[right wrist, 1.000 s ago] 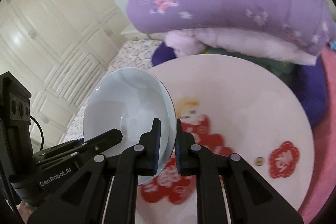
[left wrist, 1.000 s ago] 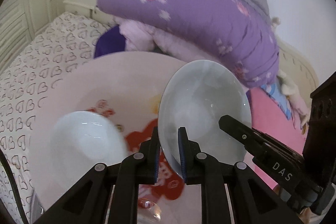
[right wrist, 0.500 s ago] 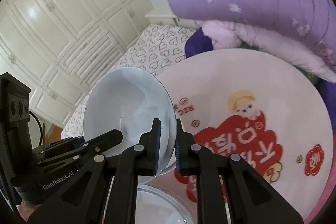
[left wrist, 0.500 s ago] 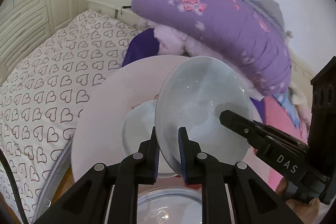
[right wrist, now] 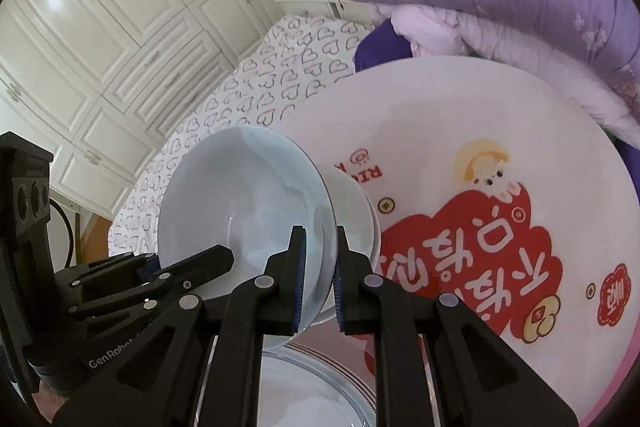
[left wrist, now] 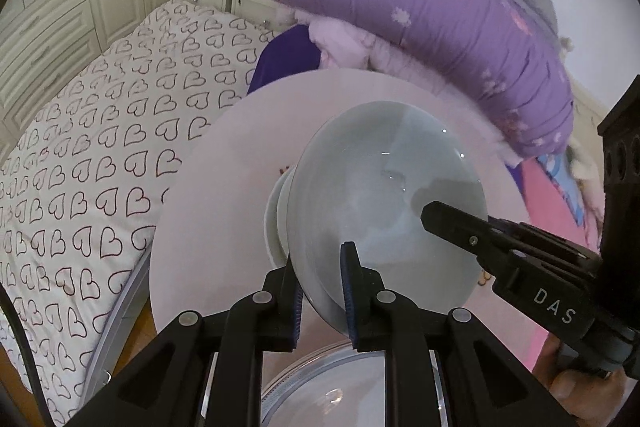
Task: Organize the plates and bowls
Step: 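Carry the white bowl with both grippers onto the nested white bowls, then lower the bowl into the nested bowls and open both grippers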
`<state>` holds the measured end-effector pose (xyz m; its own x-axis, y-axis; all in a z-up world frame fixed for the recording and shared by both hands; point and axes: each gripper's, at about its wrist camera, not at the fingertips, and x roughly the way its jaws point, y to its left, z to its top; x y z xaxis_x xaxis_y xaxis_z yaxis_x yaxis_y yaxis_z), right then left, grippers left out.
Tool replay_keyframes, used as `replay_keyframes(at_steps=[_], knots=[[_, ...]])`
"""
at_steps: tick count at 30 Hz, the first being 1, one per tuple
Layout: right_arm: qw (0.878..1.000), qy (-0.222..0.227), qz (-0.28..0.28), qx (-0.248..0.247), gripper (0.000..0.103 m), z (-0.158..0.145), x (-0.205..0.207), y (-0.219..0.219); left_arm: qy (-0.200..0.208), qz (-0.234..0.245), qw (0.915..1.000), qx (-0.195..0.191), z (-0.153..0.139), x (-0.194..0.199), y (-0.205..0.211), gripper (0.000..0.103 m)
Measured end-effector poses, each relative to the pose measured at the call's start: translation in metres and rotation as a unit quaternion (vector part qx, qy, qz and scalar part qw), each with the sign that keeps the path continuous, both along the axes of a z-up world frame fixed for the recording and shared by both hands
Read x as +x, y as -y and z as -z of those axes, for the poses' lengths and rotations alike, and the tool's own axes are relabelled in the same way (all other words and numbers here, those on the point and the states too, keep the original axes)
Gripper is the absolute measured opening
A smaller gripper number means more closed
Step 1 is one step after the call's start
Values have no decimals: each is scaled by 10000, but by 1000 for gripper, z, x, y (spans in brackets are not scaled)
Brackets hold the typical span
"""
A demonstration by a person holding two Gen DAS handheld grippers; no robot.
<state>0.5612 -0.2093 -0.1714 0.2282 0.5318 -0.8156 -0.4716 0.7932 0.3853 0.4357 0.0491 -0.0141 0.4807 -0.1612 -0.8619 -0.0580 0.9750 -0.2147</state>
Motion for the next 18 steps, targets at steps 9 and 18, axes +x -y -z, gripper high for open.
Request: replay_keyframes(at_steps=[9,18], knots=[[9998,-105,-36,-155,15,8,-2,-4,-40,62,9996,289,16,19,11,14],[9995,-157,42,-265,17,15,4,-1,35,43,9986,521,27,20,17,19]])
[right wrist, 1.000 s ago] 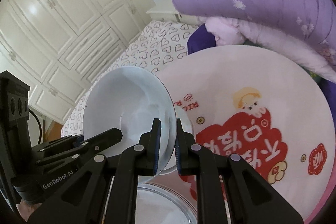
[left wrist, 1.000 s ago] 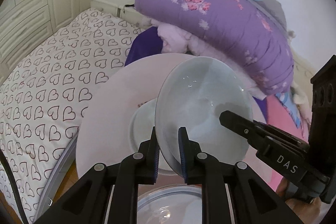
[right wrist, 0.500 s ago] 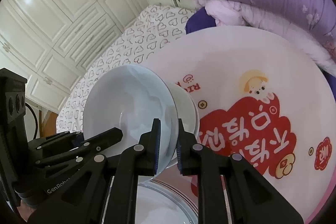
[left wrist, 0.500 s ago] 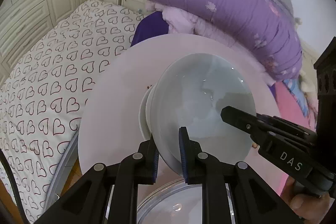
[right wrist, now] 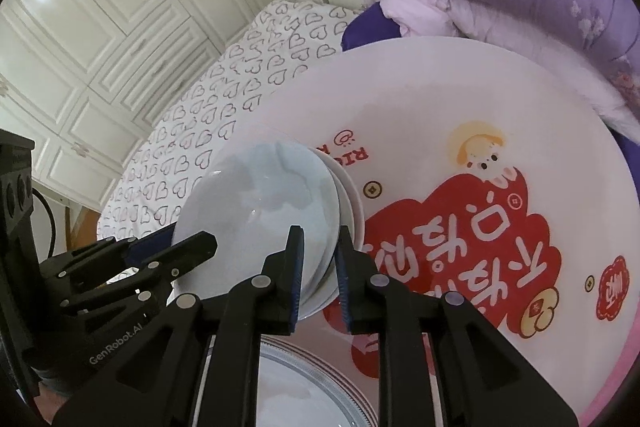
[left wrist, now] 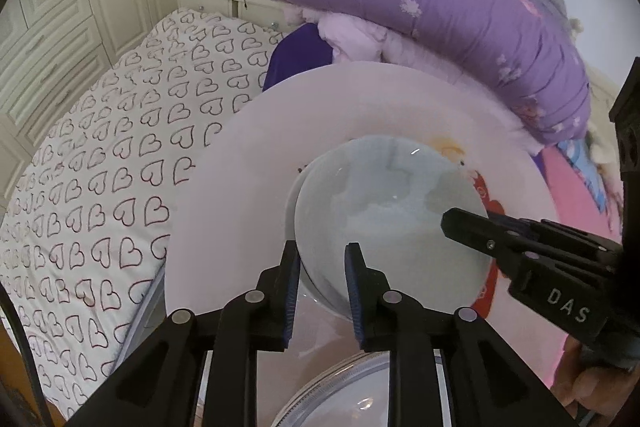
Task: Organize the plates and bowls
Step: 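Lower the bowl into the nested bowls and open both grippers, then move both grippers to the rim of the nested bowl stack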
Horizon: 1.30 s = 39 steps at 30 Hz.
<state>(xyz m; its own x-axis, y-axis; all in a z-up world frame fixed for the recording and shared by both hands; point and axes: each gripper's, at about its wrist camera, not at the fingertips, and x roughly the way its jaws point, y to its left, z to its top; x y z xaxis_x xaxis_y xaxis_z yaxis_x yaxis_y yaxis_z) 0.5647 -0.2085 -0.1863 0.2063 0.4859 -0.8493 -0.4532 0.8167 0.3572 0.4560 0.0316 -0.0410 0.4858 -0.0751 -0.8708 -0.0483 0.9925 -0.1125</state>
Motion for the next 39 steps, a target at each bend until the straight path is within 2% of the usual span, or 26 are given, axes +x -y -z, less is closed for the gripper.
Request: replay_keyframes(at_steps=[7,8,9,10,11,12,13,15,17,18,19,20,27,39], knots=[[10000,41,6,-24,18,0,0,1,55,-1,10000,69,8,-2,4,21],[10000,43,25,-2,19,0,0,2,50,-1,10000,41,8,-3,3,23],[10000,53,40,31,20,-1,0,3,41,-3,10000,13,9,-3,2,29],[9999,81,48,83,26,-2,-1,4,50,-16,10000,0,8,-4,1,35],[9998,123,47,131,38,-4,-1,5,89,-41,9999,25,8,-5,1,50],[9998,157,49,140,43,-5,-2,6,148,-67,9998,75,6,-7,-1,65],[9997,192,43,158,48,-7,-3,6,191,-106,9997,141,4,-8,-1,69],[9994,249,53,228,58,-10,-3,7,277,-118,9994,140,2,-11,1,88],[9989,326,132,317,87,-13,-2,11,400,-169,9990,107,-2,-15,1,97],[9985,370,189,367,92,-15,-3,12,446,-185,9988,123,-3,-17,2,101],[9979,411,246,432,100,-17,-2,15,499,-204,9984,152,-5,-19,2,102],[9973,446,300,507,103,-19,-1,18,526,-220,9982,165,-6,-23,2,102],[9948,573,418,728,103,-32,-3,29,625,-382,9973,63,-14,-41,1,102],[9905,853,567,922,103,-56,-11,55,1087,-578,9924,-1,-43,-90,-6,102]])
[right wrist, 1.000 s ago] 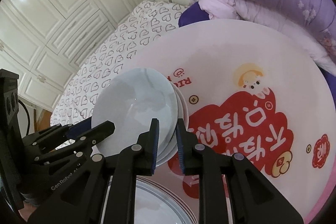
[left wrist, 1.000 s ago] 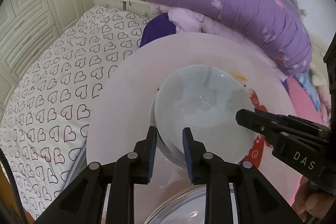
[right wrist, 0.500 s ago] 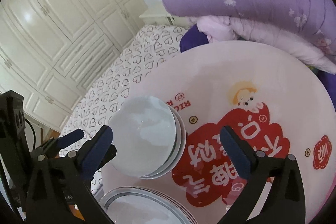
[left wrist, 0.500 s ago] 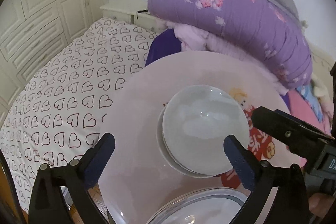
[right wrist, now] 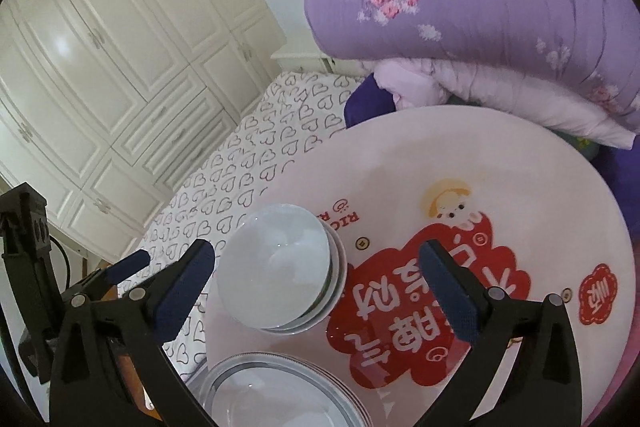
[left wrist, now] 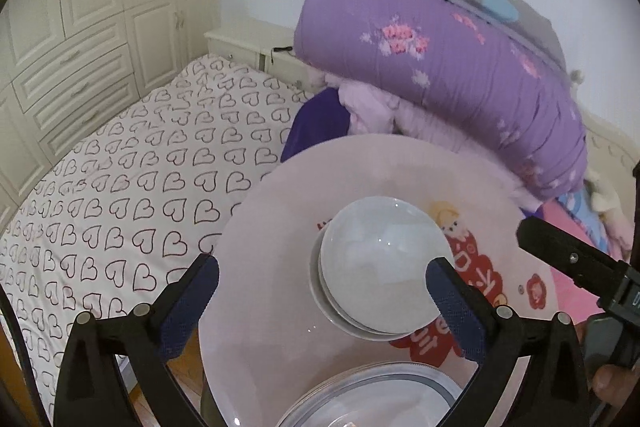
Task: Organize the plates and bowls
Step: 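Move both grippers to the rim of the nested bowl stack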
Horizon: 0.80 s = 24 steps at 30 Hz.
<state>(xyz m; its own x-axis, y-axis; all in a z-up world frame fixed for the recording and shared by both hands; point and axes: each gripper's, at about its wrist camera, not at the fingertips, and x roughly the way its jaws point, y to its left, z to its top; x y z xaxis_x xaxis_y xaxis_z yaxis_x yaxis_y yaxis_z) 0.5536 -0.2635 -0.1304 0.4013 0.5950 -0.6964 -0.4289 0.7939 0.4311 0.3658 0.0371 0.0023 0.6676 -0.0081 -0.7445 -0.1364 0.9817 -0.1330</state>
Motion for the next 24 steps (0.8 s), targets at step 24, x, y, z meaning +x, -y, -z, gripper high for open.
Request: replay_keyframes(at_steps=[24], knots=[[9978,-493,-84,-436,103,48,12,-2,-410,-271,9962,-719,28,13,-51,102]])
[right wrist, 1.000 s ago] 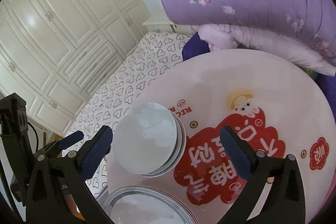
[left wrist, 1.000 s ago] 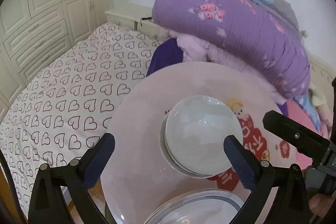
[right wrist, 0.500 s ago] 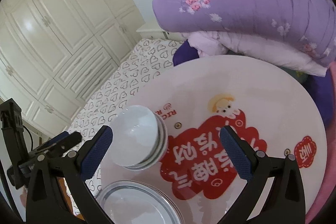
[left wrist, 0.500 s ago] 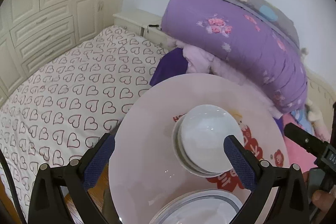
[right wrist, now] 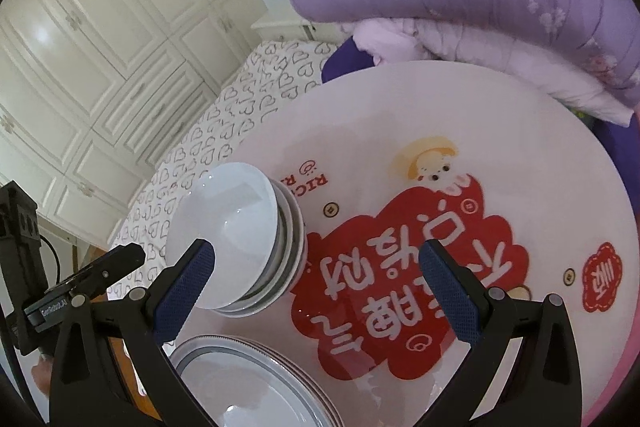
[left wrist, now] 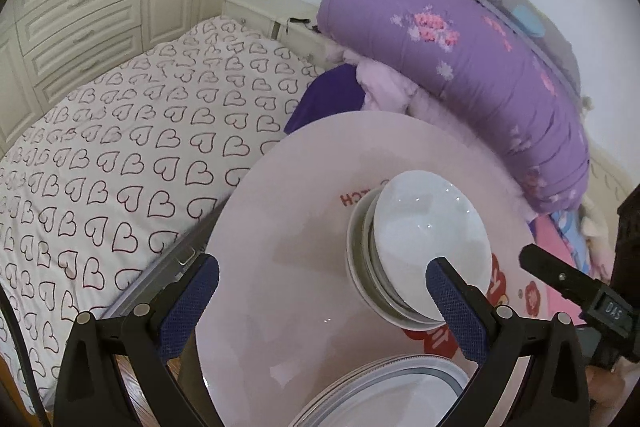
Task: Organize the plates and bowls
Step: 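Move both grippers to the rim of the nested bowl stack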
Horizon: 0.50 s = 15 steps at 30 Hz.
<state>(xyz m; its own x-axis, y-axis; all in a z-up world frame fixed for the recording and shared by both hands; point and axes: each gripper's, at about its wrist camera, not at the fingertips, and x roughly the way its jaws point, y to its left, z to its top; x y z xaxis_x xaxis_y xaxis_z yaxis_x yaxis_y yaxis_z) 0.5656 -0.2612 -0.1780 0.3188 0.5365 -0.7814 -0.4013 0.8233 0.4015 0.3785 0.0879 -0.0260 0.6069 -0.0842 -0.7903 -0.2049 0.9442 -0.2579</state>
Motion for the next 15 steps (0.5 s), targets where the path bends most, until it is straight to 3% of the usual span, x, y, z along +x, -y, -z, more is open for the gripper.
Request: replay_keyframes(at_steps=[15], knots=[[9987,-386,-29,-335,103,39,24,-28,-431,126,9990,-57,34,69,13,100]])
